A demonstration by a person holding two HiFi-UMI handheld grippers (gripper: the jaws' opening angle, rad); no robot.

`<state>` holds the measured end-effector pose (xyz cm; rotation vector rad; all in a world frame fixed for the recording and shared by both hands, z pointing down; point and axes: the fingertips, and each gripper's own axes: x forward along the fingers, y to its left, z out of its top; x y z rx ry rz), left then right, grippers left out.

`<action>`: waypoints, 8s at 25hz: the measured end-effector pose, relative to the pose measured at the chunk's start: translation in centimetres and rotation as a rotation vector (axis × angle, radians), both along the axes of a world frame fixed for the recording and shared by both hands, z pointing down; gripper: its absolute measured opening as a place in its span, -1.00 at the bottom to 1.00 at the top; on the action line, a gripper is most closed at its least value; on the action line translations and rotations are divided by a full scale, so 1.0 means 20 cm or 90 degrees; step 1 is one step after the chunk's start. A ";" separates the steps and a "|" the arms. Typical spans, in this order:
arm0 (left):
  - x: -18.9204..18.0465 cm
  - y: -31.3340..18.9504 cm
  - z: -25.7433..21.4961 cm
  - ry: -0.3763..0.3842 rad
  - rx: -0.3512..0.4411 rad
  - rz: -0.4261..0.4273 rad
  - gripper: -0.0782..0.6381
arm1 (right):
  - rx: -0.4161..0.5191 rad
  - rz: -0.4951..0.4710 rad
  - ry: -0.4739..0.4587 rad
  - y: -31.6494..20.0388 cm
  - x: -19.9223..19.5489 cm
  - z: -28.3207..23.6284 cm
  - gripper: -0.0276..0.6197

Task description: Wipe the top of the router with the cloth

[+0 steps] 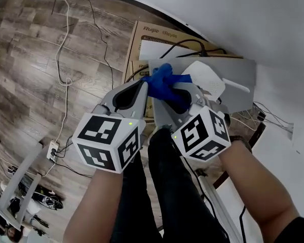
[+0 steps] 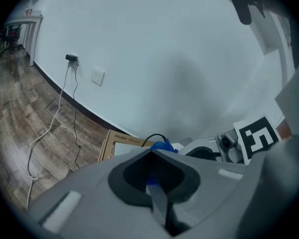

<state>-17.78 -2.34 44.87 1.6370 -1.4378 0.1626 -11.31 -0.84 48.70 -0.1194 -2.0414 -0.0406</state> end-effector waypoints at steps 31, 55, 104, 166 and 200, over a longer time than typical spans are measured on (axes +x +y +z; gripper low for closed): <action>0.40 -0.23 -0.03 -0.008 -0.005 0.154 -0.78 | 0.081 0.392 -0.044 -0.57 0.41 -0.02 -0.55; 1.01 -0.46 -0.19 -0.032 0.013 0.270 -0.78 | 0.081 0.476 -0.112 -0.56 1.15 -0.34 -0.55; 0.88 -0.19 -0.30 -0.032 0.035 0.304 -0.78 | 0.137 0.436 -0.146 -0.36 1.02 -0.45 -0.55; 0.82 0.55 0.09 0.025 -0.018 0.396 -0.78 | 0.005 0.428 -0.076 0.53 0.68 0.09 -0.55; 0.34 0.20 -2.59 -0.176 0.403 0.209 -0.78 | 0.191 0.748 -0.502 0.02 0.59 -2.72 -0.55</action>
